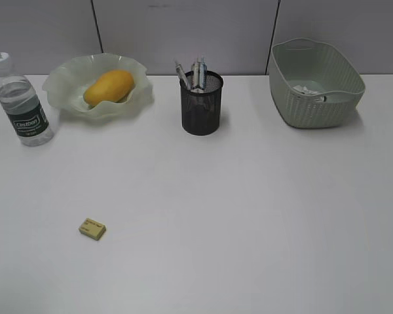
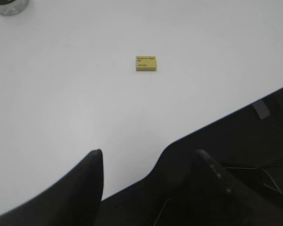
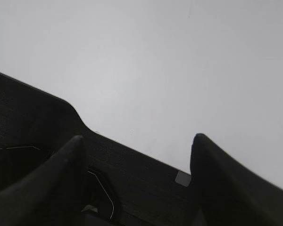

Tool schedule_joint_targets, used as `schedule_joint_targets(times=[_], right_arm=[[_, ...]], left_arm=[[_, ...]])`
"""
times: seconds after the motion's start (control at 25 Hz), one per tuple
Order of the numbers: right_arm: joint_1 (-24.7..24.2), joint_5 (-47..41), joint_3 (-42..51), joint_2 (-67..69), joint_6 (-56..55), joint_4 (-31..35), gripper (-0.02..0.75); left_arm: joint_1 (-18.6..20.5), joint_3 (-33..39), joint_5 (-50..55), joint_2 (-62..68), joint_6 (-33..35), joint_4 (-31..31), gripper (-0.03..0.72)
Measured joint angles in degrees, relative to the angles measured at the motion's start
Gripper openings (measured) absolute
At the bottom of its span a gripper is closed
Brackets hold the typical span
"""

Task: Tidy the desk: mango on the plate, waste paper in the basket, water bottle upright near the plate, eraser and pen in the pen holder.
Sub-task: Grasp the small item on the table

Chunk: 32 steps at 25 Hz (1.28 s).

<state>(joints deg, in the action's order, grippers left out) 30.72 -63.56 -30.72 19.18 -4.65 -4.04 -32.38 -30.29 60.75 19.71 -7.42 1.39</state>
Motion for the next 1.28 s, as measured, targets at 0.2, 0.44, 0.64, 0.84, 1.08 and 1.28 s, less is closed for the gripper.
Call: schedule_joint_targets(times=[0.2, 0.44, 0.64, 0.84, 1.08, 1.28], right_arm=[[0.0, 0.0, 0.0, 0.0, -0.1, 0.0, 0.543], [0.0, 0.0, 0.0, 0.0, -0.1, 0.0, 0.543], [0.0, 0.0, 0.0, 0.0, -0.1, -0.2, 0.543], [0.0, 0.0, 0.0, 0.0, -0.1, -0.2, 0.537], [0.0, 0.0, 0.0, 0.0, -0.1, -0.2, 0.509], [0.0, 0.1, 0.0, 0.0, -0.1, -0.2, 0.508]], left_arm=[[0.0, -0.9, -1.3, 6.0, 0.0, 0.1, 0.481], [0.0, -5.3, -7.5, 21.8, 0.0, 0.2, 0.543], [0.0, -10.1, -9.9, 41.0, 0.0, 0.0, 0.549], [0.0, -16.5, -11.6, 57.4, 0.0, -0.7, 0.55], [0.0, -22.8, -15.1, 71.1, -0.4, -1.0, 0.55], [0.0, -24.1, -19.3, 78.6, -0.7, -1.1, 0.55]])
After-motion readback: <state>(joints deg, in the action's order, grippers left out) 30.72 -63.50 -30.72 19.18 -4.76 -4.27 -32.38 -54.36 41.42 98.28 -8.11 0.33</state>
